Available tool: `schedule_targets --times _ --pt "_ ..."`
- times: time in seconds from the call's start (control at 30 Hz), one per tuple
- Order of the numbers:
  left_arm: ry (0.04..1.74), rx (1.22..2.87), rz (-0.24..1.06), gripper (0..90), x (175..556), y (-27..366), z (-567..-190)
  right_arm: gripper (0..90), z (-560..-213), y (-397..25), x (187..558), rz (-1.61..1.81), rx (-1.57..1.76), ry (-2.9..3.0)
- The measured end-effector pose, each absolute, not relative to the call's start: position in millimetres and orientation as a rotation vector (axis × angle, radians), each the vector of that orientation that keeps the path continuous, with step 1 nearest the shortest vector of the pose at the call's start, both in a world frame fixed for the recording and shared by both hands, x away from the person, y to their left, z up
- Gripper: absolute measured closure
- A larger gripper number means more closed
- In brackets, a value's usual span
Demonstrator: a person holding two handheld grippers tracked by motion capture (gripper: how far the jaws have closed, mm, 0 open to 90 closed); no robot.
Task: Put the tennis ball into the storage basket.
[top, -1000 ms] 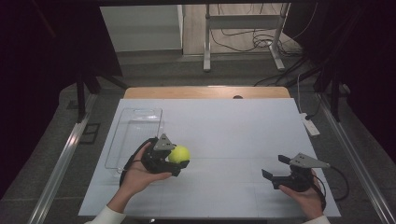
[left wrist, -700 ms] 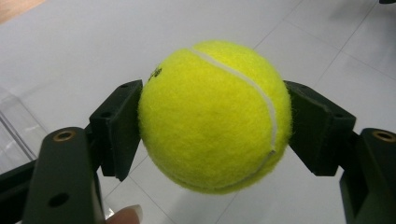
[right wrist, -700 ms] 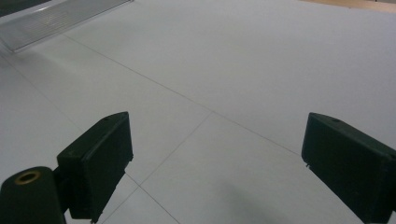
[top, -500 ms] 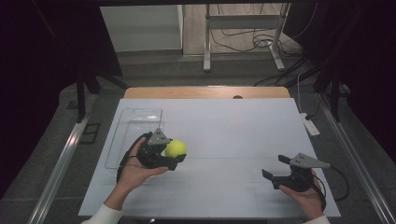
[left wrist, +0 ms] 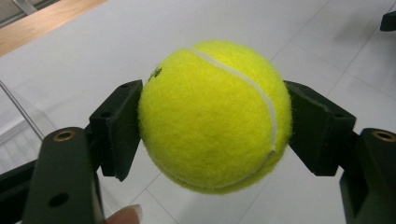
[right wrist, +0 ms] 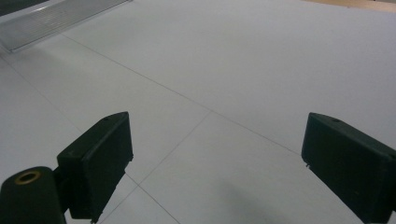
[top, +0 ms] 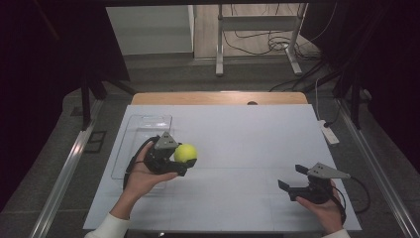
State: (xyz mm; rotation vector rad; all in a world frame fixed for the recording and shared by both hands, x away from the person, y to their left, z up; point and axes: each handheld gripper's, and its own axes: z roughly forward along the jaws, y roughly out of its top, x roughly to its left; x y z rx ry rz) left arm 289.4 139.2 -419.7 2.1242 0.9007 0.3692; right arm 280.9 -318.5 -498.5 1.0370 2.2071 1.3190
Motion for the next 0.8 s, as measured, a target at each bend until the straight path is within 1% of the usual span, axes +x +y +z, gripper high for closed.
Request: schedule_targets --times 0.8 --pt "0.916 2.099 0.394 26.6 299.0 143.8 -417.1 8.9 -498.3 -320.1 280.9 1.324 1.045 2.194"
